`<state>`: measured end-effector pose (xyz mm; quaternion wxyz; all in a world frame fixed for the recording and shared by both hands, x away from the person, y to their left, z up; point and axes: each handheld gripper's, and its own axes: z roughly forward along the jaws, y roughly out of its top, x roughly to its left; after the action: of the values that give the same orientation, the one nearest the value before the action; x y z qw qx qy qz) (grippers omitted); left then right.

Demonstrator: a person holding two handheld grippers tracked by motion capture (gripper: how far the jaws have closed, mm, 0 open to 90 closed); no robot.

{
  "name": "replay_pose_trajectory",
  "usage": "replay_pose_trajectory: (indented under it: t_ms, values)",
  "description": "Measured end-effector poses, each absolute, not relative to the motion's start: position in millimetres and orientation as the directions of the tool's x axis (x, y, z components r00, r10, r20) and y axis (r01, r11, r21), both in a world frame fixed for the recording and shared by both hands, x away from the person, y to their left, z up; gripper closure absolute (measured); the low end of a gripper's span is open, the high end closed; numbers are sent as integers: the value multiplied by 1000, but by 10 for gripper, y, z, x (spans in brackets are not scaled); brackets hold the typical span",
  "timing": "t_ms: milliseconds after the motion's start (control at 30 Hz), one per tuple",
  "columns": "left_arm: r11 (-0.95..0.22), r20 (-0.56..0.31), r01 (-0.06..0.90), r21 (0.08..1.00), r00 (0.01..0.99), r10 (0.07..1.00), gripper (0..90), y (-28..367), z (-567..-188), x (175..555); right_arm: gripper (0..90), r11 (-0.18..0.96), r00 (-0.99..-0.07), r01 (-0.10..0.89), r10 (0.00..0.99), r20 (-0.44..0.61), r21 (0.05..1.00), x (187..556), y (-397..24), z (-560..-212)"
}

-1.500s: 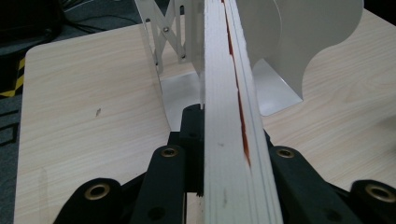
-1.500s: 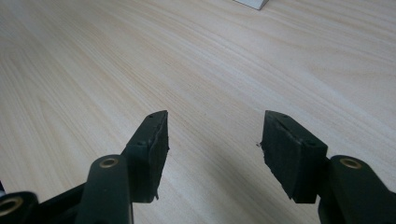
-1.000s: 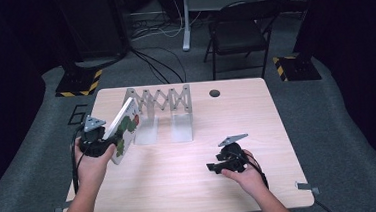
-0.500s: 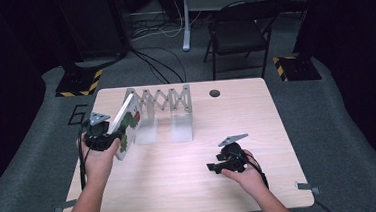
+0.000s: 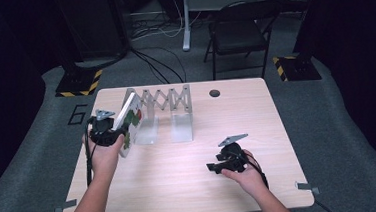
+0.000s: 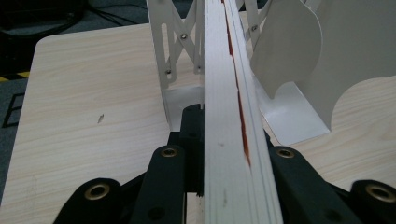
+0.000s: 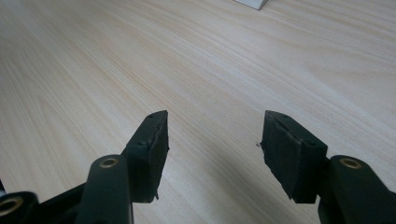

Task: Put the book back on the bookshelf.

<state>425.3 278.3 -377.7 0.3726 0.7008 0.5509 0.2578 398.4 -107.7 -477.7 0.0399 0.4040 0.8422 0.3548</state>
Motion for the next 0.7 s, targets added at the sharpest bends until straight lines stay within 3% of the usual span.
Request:
replay_pose_trajectory:
  t_ms: [700]
  values:
    - [-134, -22, 587, 798, 250, 968, 758, 2657, -3886, 4435, 412, 407, -665, 652, 712, 225, 640, 3985, -1078, -4777]
